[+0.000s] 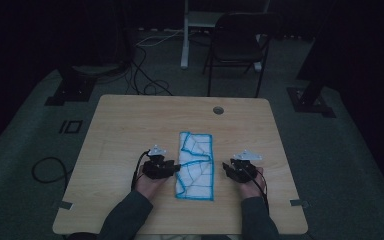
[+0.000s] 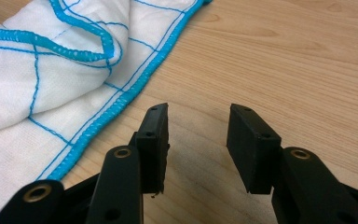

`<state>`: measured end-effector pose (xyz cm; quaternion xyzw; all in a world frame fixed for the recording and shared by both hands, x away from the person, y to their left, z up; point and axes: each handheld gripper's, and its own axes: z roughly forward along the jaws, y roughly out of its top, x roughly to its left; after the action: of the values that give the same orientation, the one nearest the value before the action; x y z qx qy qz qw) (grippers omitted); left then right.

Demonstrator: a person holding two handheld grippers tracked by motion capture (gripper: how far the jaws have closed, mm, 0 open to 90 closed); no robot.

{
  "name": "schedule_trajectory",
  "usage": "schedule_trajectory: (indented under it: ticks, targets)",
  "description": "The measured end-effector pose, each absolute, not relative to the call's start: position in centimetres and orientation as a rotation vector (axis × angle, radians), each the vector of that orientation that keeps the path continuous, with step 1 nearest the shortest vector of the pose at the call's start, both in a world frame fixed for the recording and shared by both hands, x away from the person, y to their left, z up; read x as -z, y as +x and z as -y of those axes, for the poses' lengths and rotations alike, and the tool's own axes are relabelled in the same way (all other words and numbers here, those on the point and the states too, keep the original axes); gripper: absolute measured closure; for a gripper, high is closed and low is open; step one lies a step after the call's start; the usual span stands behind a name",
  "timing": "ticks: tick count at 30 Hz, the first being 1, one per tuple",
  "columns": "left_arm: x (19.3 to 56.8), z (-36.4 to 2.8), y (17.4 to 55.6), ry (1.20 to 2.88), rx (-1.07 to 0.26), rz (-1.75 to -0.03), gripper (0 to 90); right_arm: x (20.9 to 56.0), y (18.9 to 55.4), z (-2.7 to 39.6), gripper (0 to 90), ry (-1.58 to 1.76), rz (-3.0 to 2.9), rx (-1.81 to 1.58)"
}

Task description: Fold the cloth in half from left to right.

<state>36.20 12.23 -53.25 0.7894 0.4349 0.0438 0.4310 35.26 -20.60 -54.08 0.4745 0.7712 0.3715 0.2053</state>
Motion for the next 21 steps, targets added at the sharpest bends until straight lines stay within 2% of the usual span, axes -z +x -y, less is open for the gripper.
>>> schedule_trajectory:
  ticks: [3,7,9,21]
  targets:
    - [53.5,-12.1,36.0,1.976,-0.094,-1.083,61.2,54.1,35.3,20.6,58.7,1.321,-2.148,-1.033]
    - [53.3,-11.7,35.4,1.984,-0.101,-1.062,82.2,54.1,35.2,20.5,58.6,1.317,-2.148,-1.029]
    - [53.0,-11.6,35.2,1.983,-0.11,-1.052,87.6,54.1,35.2,20.6,58.6,1.318,-2.147,-1.028]
    - [50.3,-10.5,33.3,1.956,-0.12,-0.928,88.7,54.1,35.2,20.6,58.5,1.32,-2.143,-1.027]
